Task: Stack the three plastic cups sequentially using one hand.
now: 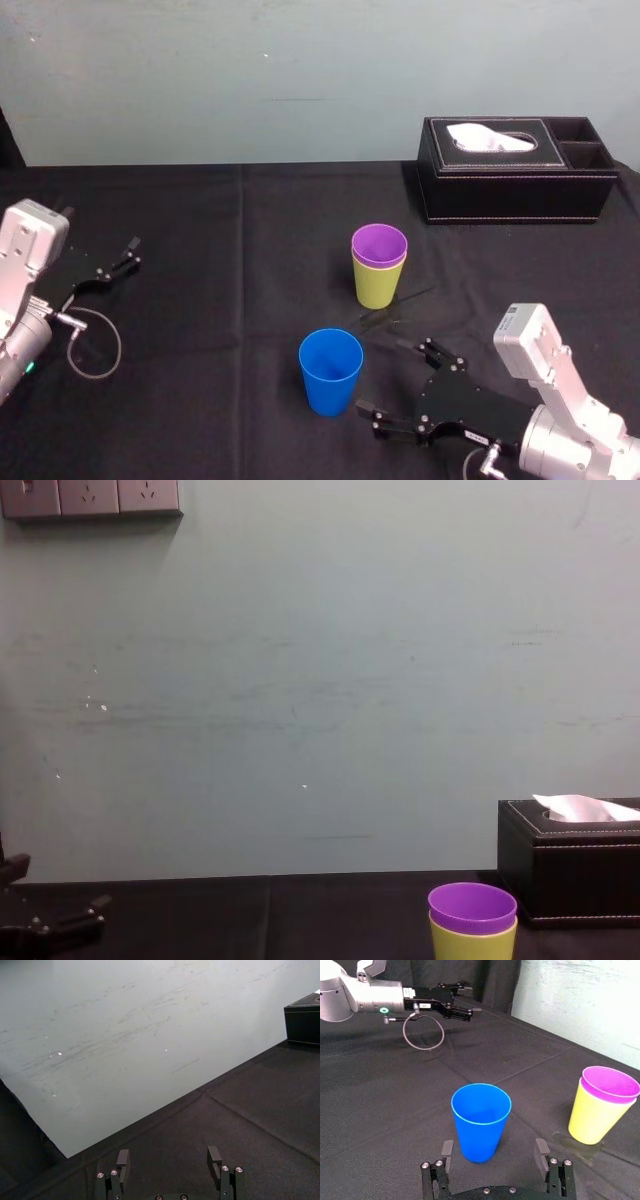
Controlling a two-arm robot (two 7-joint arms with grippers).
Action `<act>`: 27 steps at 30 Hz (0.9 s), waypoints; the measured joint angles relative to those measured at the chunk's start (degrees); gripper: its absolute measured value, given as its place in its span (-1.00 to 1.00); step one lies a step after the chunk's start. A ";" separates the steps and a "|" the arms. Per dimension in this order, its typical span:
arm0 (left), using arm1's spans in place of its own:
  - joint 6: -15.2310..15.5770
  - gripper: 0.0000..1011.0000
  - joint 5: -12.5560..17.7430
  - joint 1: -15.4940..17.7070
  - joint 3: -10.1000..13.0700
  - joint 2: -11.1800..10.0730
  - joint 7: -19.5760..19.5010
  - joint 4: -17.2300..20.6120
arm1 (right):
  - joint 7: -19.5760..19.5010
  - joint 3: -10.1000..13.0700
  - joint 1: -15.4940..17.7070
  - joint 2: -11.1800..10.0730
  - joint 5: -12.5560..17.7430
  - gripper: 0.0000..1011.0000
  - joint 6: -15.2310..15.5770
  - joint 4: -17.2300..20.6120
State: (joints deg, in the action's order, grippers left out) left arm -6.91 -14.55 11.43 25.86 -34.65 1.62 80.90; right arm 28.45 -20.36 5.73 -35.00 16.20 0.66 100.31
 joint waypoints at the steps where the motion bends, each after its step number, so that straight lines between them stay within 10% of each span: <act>1: 0.00 1.00 0.00 0.00 0.00 0.00 0.00 0.00 | 0.02 -0.16 -0.18 0.10 -0.02 0.99 0.11 -0.11; 27: 0.00 1.00 0.00 0.00 0.00 0.00 0.00 0.00 | 0.29 -3.07 -2.71 1.97 -0.74 0.99 0.92 -2.22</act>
State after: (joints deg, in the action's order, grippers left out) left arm -6.91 -14.55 11.43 25.86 -34.64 1.62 80.90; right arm 28.74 -23.43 3.01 -33.03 15.45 1.57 98.09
